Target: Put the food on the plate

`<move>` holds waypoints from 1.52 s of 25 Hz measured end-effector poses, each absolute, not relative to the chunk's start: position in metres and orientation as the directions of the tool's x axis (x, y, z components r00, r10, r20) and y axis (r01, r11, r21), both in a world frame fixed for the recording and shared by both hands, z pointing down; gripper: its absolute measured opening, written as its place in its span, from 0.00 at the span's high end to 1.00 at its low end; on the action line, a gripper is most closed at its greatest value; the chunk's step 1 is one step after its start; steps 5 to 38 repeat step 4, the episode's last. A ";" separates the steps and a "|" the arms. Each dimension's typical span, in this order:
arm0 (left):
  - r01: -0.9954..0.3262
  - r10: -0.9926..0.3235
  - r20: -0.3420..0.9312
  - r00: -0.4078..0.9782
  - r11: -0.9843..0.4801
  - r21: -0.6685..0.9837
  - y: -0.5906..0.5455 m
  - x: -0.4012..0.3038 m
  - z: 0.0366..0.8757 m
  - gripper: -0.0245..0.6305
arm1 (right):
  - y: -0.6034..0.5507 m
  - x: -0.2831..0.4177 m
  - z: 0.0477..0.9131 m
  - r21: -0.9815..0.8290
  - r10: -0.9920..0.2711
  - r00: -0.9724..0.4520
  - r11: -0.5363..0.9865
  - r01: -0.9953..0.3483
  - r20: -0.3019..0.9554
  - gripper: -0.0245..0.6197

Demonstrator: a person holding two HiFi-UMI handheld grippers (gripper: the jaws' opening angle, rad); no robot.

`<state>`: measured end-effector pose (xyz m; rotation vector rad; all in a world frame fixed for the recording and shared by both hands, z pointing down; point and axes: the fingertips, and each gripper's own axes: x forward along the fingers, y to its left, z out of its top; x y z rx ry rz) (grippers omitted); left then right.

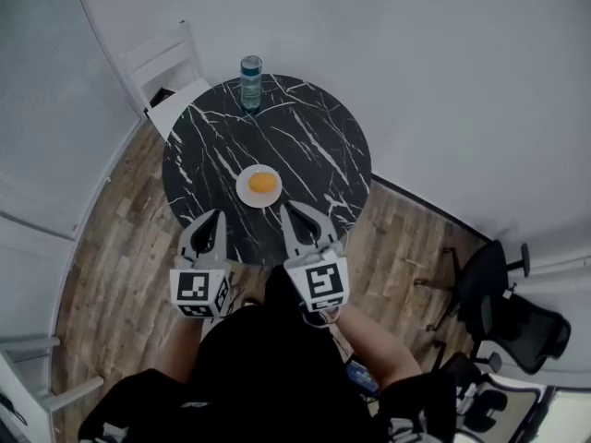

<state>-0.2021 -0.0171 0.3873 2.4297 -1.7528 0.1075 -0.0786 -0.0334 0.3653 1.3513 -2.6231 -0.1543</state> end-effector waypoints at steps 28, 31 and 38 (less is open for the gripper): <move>-0.949 -0.938 0.145 0.313 -0.305 0.076 -0.021 -0.205 0.393 0.96 | -0.038 -0.077 0.367 0.178 -0.820 -0.560 0.573 -0.800 0.120 0.97; -0.949 -0.938 0.145 0.313 -0.305 0.076 -0.021 -0.205 0.393 0.96 | -0.038 -0.077 0.367 0.178 -0.820 -0.560 0.573 -0.800 0.120 0.97; -0.949 -0.938 0.145 0.313 -0.305 0.076 -0.021 -0.205 0.393 0.96 | -0.038 -0.077 0.367 0.178 -0.820 -0.560 0.573 -0.800 0.120 0.97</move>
